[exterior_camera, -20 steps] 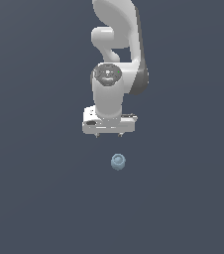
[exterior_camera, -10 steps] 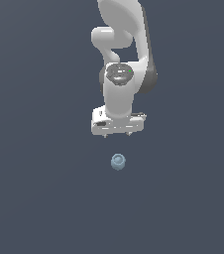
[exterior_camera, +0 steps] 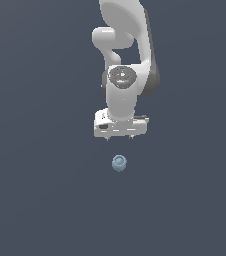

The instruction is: Pick up the object and move it to a goal position.

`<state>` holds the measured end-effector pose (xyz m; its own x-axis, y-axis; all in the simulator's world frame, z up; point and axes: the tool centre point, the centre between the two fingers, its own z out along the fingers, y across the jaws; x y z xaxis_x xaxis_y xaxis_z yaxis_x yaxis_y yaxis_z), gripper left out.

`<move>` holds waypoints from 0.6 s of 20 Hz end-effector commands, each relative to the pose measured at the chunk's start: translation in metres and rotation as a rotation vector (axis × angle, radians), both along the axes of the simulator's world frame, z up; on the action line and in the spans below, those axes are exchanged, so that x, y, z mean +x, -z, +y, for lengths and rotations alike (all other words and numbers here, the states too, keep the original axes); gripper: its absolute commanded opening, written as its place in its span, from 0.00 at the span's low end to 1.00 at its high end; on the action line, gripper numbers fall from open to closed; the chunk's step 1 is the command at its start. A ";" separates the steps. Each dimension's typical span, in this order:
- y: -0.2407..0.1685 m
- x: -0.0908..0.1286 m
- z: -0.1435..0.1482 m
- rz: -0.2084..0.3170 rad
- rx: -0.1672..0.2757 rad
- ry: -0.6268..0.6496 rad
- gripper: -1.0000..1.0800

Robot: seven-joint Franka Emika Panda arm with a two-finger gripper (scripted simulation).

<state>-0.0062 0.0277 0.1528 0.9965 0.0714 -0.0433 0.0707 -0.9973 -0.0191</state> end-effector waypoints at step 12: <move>0.040 0.043 0.001 -0.026 -0.014 0.233 0.96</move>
